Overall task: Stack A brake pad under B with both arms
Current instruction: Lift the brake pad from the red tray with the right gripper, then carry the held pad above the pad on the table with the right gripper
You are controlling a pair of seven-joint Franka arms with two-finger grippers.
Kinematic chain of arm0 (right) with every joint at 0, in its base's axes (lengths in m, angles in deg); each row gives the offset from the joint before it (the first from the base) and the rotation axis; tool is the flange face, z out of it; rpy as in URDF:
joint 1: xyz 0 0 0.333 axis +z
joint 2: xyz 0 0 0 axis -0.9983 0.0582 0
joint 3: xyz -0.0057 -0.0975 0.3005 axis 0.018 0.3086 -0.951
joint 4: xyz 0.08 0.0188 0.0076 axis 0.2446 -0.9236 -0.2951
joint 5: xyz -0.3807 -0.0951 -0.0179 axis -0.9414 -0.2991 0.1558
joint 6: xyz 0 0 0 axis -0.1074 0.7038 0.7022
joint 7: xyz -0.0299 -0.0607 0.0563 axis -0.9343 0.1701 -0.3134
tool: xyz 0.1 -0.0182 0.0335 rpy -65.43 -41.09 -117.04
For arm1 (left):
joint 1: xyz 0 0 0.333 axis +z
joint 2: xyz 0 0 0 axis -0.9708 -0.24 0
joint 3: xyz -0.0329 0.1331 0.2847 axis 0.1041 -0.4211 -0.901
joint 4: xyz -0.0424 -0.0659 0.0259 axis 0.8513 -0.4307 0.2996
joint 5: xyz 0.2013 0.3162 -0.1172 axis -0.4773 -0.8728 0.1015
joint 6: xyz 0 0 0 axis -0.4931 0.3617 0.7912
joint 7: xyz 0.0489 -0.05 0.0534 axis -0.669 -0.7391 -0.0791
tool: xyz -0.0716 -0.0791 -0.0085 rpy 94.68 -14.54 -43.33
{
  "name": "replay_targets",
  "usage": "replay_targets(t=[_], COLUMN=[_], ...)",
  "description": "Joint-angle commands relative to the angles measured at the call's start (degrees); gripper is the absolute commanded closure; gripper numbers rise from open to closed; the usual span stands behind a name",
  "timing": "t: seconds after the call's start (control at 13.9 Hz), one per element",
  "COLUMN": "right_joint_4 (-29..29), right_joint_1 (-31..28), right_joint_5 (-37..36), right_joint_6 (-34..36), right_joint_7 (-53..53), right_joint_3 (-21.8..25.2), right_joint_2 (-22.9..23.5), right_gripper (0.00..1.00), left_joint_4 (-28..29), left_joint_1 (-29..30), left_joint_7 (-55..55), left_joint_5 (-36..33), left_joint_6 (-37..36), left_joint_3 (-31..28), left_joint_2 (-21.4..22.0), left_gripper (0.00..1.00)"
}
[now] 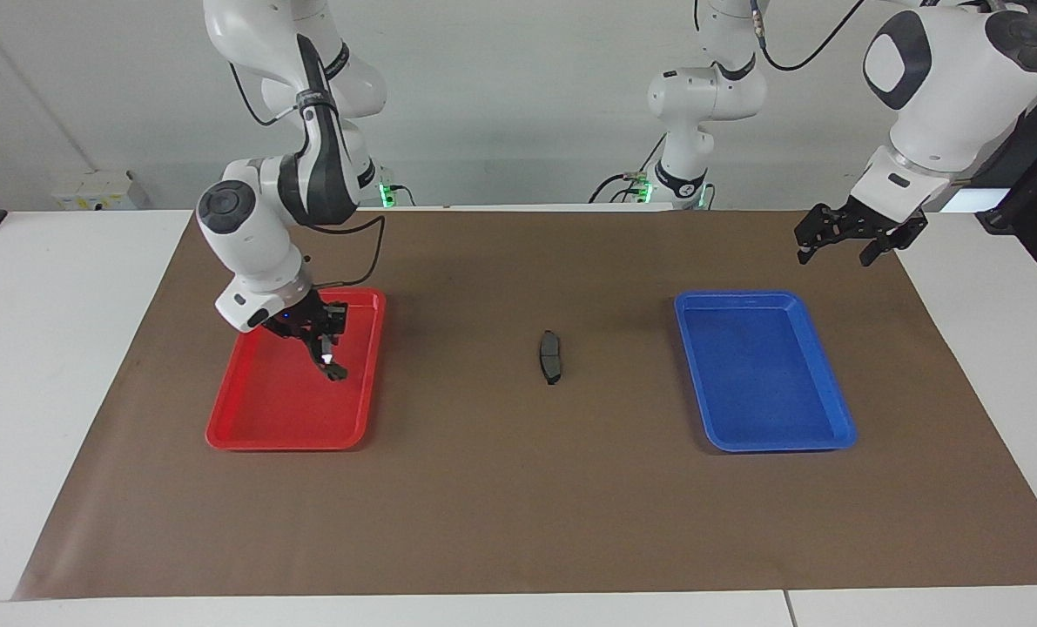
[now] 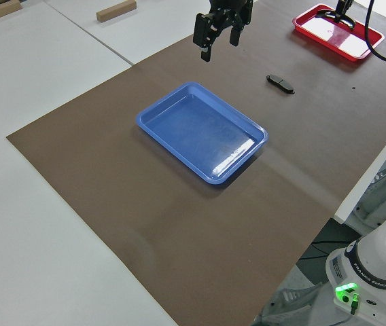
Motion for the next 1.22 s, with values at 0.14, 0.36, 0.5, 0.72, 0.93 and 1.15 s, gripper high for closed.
replay_targets(t=[0.14,0.36,0.5,0.72,0.93,1.15], right_joint_4=[10.3,22.6,24.1,24.1,24.0,22.3], right_joint_1=[11.8,18.6,21.5,25.0,26.2,27.6], right_joint_5=[-0.4,-1.9,-1.7,-1.1,-1.1,-1.0], right_joint_6=[2.2,3.9,3.0,-2.3,-5.8,-6.4], right_joint_7=[-14.4,-27.6,-31.7,-32.8,-32.8,-32.9], right_joint_3=[0.0,0.0,-0.1,-0.1,-0.1,-0.1], right_joint_2=[6.3,16.5,18.3,21.0,22.4,22.7], right_gripper=[1.0,1.0,1.0,1.0,1.0,1.0], left_joint_4=[2.0,1.9,1.9,1.9,1.9,1.9], left_joint_1=[0.1,0.8,0.8,0.7,0.8,0.7], left_joint_7=[0.4,0.4,0.4,0.4,0.4,0.4], left_joint_5=[0.7,0.7,0.7,0.7,0.6,0.7], left_joint_6=[2.4,2.1,2.0,2.0,2.0,2.0], left_joint_3=[0.0,-0.1,-0.1,-0.1,-0.1,-0.1], left_joint_2=[1.4,1.4,1.4,1.4,1.4,1.4], left_gripper=[0.0,0.0,0.0,0.0,0.0,0.0])
